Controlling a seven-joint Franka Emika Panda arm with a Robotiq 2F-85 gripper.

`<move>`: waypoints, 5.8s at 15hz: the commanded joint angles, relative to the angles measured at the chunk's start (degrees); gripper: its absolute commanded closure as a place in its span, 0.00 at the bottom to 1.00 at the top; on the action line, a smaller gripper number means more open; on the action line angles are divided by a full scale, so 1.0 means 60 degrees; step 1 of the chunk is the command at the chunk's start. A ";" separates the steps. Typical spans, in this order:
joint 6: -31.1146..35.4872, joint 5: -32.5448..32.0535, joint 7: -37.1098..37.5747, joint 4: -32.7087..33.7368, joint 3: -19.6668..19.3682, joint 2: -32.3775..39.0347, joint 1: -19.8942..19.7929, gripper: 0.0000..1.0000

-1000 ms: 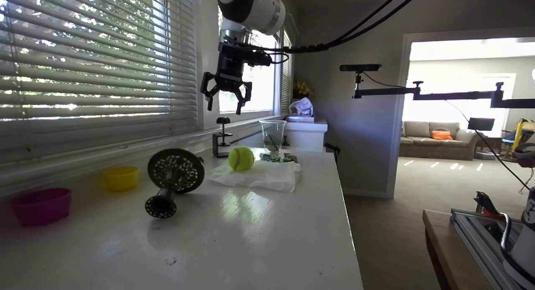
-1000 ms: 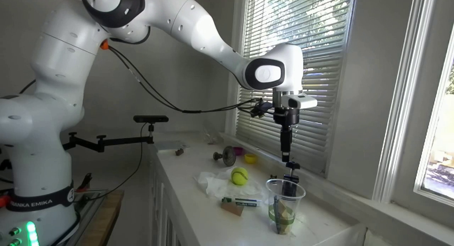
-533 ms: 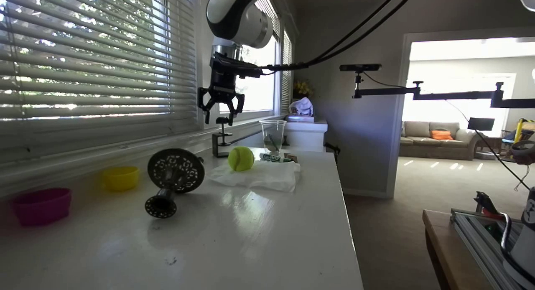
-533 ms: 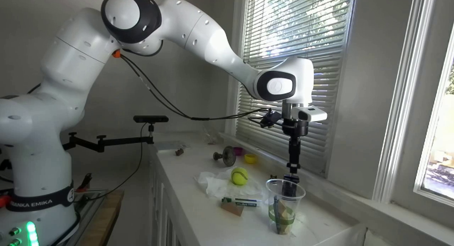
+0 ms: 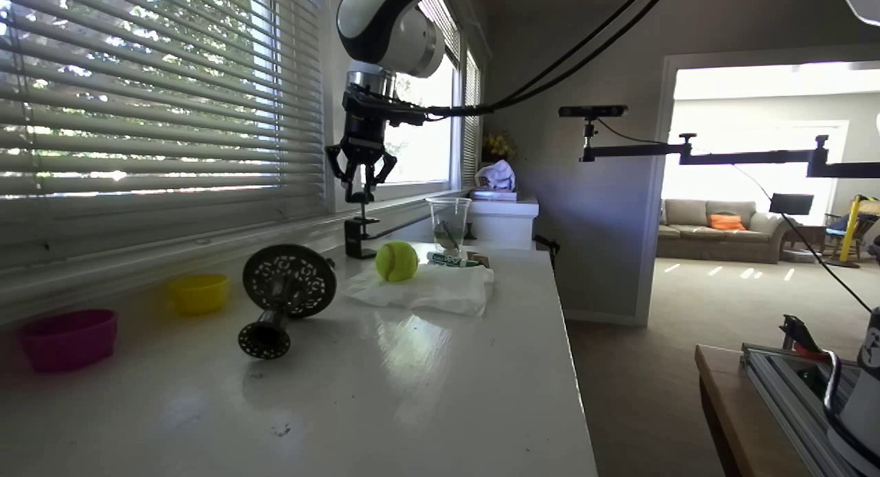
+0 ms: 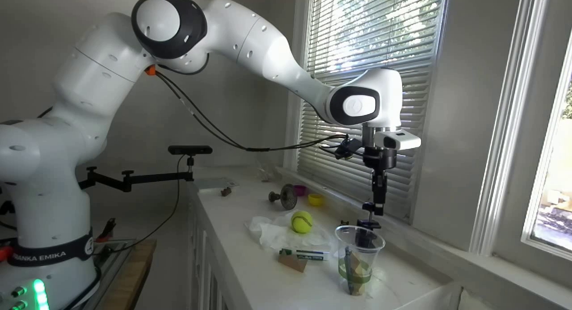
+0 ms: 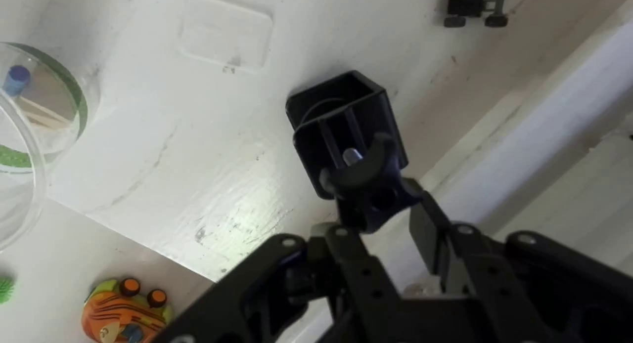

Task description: Move the black object to the left

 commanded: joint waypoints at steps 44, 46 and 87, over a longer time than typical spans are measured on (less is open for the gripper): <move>-0.2094 0.0511 -0.1626 -0.2464 0.0658 -0.2146 0.0358 0.23; -0.2071 0.0480 -0.1691 -0.1966 0.0611 -0.1783 0.0279 0.24; -0.0670 0.0401 -0.5223 -0.4083 0.0584 -0.2933 -0.0433 0.02</move>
